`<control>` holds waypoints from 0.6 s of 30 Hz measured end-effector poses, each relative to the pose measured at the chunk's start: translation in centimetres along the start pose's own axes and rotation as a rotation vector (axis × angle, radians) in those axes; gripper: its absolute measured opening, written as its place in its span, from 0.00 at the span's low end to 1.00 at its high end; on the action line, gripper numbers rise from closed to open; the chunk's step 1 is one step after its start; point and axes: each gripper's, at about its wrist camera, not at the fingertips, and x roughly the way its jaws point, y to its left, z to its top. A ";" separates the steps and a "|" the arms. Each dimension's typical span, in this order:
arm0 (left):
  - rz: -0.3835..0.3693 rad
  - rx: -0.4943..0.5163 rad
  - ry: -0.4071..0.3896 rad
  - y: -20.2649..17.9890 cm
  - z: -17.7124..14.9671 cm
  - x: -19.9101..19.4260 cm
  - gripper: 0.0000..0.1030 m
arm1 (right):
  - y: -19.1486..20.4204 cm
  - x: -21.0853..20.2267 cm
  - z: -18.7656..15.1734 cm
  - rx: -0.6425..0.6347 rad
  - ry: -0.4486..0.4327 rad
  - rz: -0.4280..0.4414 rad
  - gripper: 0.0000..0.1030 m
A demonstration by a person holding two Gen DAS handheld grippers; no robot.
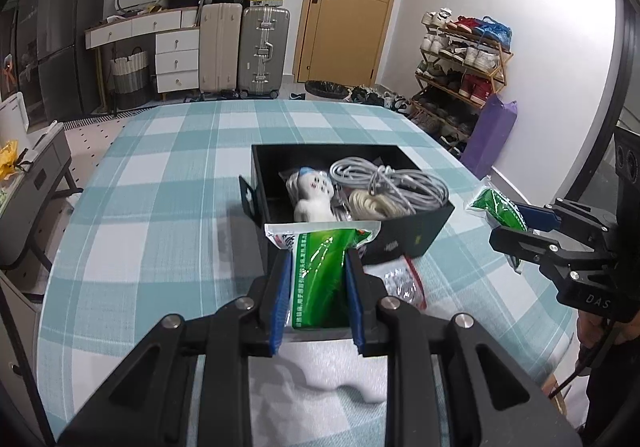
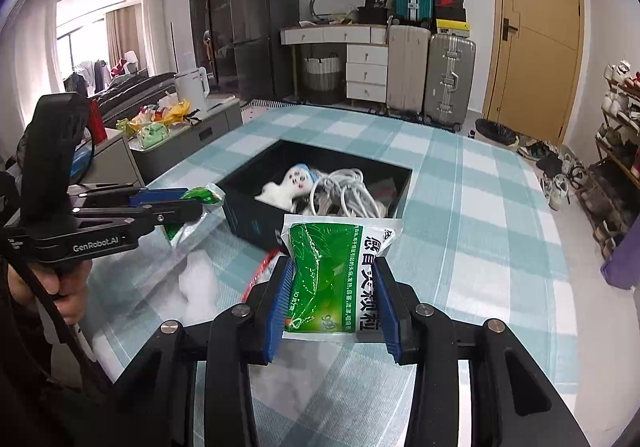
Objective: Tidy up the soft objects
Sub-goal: 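Carry both green sachets over the black box and lower them in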
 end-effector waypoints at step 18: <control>0.006 0.008 -0.029 -0.1 3.3 1.6 0.23 | -1.0 1.3 3.7 0.009 -0.035 0.032 0.39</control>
